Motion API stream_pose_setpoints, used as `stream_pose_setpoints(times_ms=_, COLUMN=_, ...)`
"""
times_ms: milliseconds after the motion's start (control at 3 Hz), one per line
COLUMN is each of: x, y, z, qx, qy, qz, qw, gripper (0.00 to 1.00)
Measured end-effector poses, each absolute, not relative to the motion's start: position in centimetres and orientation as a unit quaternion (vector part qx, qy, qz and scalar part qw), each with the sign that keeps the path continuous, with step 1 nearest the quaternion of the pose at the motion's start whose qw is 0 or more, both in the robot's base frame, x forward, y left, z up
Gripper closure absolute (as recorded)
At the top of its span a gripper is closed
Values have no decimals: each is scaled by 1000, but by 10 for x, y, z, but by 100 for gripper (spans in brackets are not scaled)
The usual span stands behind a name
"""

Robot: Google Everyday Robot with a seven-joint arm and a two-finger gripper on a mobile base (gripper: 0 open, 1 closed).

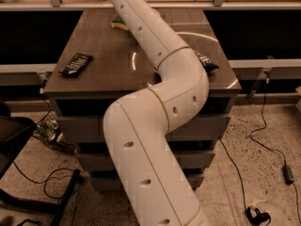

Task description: Move white bowl near sponge

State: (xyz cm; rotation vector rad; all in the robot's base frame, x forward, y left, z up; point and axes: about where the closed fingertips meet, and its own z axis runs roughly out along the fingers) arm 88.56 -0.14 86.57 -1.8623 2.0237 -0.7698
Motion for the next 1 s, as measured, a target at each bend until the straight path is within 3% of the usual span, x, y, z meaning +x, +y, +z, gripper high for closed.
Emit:
stream_pose_setpoints(times_ms=333, x=888, y=-2, z=862, qx=-646, qy=701, qz=-267, qw=142, gripper=82)
stream_pose_setpoints(times_ms=1000, x=891, y=-2, z=855, qx=-647, qy=699, qz=-268, qw=142, gripper=36)
